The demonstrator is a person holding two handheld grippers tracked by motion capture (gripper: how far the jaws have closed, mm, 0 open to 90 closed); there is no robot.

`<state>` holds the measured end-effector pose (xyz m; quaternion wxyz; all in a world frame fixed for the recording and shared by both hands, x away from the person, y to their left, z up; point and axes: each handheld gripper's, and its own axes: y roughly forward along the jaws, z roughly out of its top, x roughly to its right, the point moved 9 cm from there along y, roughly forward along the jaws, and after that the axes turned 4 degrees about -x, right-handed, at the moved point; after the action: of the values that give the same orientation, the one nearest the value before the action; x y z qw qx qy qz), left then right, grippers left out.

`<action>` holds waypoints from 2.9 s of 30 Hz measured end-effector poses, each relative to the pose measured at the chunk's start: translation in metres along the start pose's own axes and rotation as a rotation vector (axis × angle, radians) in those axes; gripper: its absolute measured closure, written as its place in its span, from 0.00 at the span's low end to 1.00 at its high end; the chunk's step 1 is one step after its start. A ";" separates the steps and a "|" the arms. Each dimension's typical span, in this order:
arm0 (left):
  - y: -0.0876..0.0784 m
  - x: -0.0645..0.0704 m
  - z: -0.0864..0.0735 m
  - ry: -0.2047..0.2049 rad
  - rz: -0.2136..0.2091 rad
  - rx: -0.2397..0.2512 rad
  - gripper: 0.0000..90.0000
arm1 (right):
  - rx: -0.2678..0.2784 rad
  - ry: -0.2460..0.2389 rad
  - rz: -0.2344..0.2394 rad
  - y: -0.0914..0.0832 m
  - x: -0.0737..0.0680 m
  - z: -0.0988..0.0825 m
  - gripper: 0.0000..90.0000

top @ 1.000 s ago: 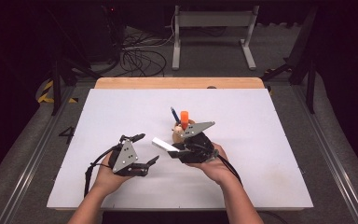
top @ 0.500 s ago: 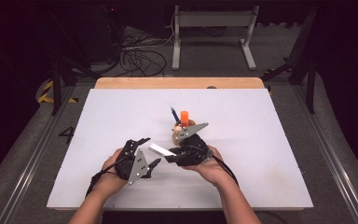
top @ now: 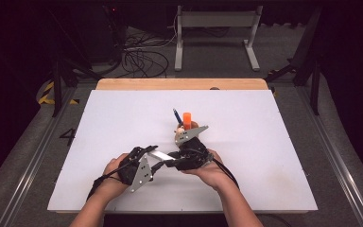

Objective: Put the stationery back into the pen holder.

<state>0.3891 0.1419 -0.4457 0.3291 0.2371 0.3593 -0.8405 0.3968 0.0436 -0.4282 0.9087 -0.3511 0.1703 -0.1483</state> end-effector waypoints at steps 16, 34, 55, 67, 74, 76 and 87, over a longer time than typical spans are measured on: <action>-0.001 0.006 0.005 -0.088 -0.109 0.045 0.72 | 0.199 0.043 0.077 -0.019 0.000 0.017 0.74; -0.012 -0.005 0.017 -0.519 -0.353 0.268 0.74 | 0.431 -0.071 0.088 -0.029 -0.004 0.030 0.58; -0.008 -0.009 0.016 -0.590 -0.334 0.256 0.49 | 0.502 -0.074 -0.001 -0.036 0.000 0.034 0.75; -0.004 -0.013 0.011 -0.601 -0.297 0.212 0.31 | 0.561 -0.126 -0.216 -0.071 0.015 0.038 0.75; -0.004 -0.015 0.009 -0.620 -0.288 0.204 0.28 | 0.596 -0.116 -0.302 -0.091 0.028 0.037 0.75; -0.004 -0.016 0.009 -0.617 -0.283 0.206 0.28 | 0.600 -0.107 -0.328 -0.095 0.032 0.035 0.75; -0.005 -0.017 0.008 -0.617 -0.279 0.203 0.27 | 0.638 -0.086 -0.456 -0.106 0.049 0.031 0.75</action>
<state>0.3957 0.1449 -0.4279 0.2790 -0.0480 0.1865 -0.9408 0.4379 -0.0319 -0.3436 0.9223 -0.0857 -0.0049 -0.3768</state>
